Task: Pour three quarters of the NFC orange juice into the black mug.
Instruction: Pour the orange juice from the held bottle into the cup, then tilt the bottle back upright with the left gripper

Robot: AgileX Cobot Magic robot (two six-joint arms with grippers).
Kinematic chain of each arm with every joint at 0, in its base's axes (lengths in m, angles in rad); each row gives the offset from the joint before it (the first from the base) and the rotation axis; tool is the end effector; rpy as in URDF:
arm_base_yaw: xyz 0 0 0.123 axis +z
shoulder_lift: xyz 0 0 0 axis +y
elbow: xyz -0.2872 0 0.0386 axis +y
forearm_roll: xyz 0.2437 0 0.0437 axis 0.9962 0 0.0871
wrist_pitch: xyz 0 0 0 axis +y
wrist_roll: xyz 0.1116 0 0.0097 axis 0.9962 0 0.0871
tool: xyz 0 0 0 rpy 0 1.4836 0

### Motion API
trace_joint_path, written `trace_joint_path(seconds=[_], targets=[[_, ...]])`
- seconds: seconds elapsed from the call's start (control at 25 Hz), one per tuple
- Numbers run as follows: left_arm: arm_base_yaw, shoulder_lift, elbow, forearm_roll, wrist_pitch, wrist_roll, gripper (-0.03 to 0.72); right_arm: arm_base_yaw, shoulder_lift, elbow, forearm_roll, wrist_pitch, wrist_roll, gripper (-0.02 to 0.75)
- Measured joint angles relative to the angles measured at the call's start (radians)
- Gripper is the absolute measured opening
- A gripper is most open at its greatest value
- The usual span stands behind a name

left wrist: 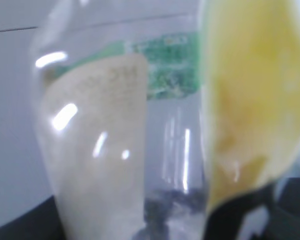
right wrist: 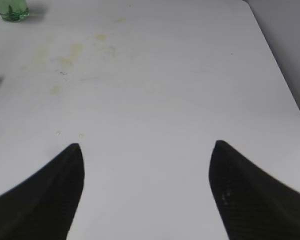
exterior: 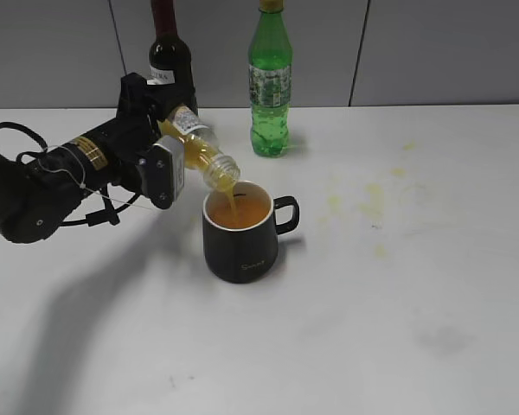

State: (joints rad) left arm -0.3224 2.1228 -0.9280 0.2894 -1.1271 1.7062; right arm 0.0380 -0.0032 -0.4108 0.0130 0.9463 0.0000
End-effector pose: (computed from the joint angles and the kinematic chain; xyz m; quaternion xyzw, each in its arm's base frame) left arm 0.3910 -0.1610 0.1369 0.6603 0.2502 0.4146 0.5740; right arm 0.0192 0.0019 0.2504 -0.0157 0.8456 0.0166 0.5334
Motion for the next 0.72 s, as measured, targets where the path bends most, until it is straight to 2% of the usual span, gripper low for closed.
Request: trace_joint_path(seconds=[0.16, 0.32, 0.52, 0.72], targets=[[0.000, 0.000, 0.000, 0.000, 0.000, -0.092, 0.470, 0.000, 0.000, 0.000, 0.000, 0.000, 0.000, 0.592], [0.000, 0.000, 0.000, -0.001, 0.000, -0.300, 0.470, 0.000, 0.000, 0.000, 0.000, 0.000, 0.000, 0.592], [0.000, 0.000, 0.000, -0.002, 0.000, -0.718, 0.470, 0.000, 0.000, 0.000, 0.000, 0.000, 0.000, 0.592], [0.000, 0.000, 0.000, -0.003, 0.000, -1.085, 0.470, 0.000, 0.000, 0.000, 0.000, 0.000, 0.000, 0.592]])
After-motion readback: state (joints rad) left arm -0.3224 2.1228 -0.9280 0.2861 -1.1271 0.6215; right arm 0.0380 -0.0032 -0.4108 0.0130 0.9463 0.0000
